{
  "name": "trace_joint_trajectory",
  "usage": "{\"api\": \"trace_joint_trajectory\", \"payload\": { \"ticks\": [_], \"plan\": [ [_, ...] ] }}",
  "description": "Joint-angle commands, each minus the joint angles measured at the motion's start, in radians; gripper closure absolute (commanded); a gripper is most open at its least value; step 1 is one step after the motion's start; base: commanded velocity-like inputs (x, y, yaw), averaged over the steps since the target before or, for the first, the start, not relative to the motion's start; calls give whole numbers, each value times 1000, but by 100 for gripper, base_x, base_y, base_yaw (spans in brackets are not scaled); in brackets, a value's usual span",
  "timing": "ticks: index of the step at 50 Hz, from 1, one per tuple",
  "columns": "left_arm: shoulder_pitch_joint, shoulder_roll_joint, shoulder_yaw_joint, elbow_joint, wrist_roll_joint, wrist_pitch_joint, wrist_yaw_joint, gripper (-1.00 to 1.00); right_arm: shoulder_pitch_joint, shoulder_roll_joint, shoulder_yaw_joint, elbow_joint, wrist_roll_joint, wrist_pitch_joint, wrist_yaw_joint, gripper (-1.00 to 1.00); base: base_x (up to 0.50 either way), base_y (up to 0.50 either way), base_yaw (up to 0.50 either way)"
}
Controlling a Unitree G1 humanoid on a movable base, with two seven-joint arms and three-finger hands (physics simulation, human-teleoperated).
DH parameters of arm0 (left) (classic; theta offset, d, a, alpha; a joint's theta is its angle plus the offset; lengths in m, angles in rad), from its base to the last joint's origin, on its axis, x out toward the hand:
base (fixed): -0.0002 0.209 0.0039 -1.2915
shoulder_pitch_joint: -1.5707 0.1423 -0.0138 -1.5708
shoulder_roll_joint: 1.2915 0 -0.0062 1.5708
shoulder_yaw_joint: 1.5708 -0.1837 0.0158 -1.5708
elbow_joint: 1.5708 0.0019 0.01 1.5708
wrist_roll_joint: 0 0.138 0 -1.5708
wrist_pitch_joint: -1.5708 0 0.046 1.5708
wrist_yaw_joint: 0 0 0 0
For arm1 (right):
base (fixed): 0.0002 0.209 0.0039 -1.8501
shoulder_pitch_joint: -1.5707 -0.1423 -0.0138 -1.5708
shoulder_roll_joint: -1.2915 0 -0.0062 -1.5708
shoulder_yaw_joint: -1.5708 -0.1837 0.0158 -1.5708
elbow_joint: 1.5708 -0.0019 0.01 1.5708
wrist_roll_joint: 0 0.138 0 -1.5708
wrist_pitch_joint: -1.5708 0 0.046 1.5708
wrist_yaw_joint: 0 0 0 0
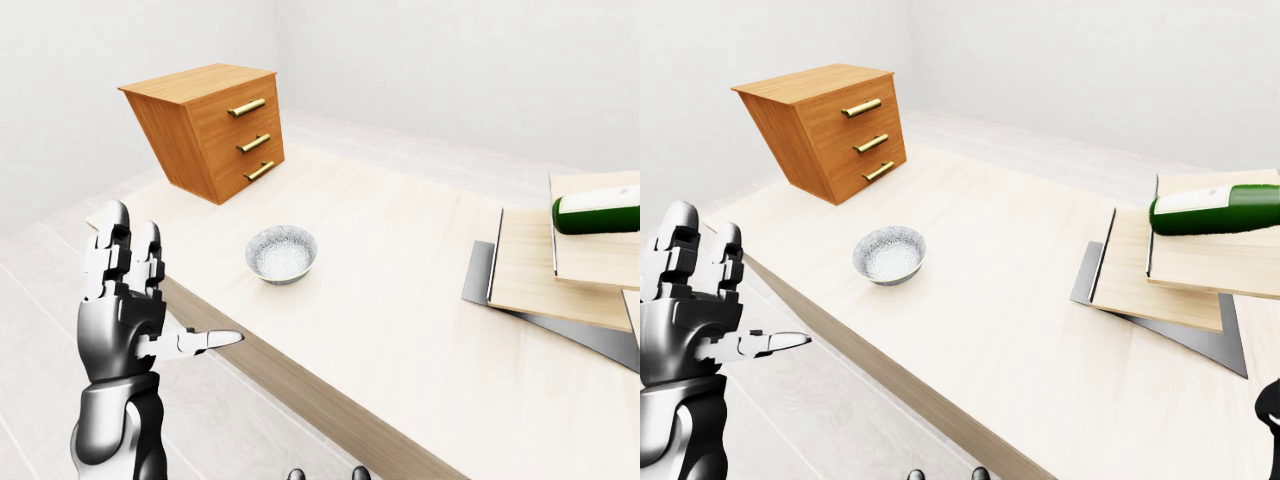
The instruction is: Put the wine bottle on the wine rack.
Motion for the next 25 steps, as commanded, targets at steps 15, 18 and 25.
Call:
{"api": "trace_joint_trajectory", "payload": {
  "ticks": [15, 18, 25],
  "plan": [
    [8, -4, -3, -3, 3, 0, -4, -100, 135, -15, 118, 42, -40, 0, -21, 100, 0, 0, 0],
    [8, -4, -2, 1, 3, 0, -6, -100, 136, -16, 119, 41, -40, 0, -21, 93, 0, 0, 0],
    [5, -3, 0, 3, 3, 0, -6, -100, 148, -18, 117, 42, -41, 0, -12, 80, 0, 0, 0]
  ]
}}
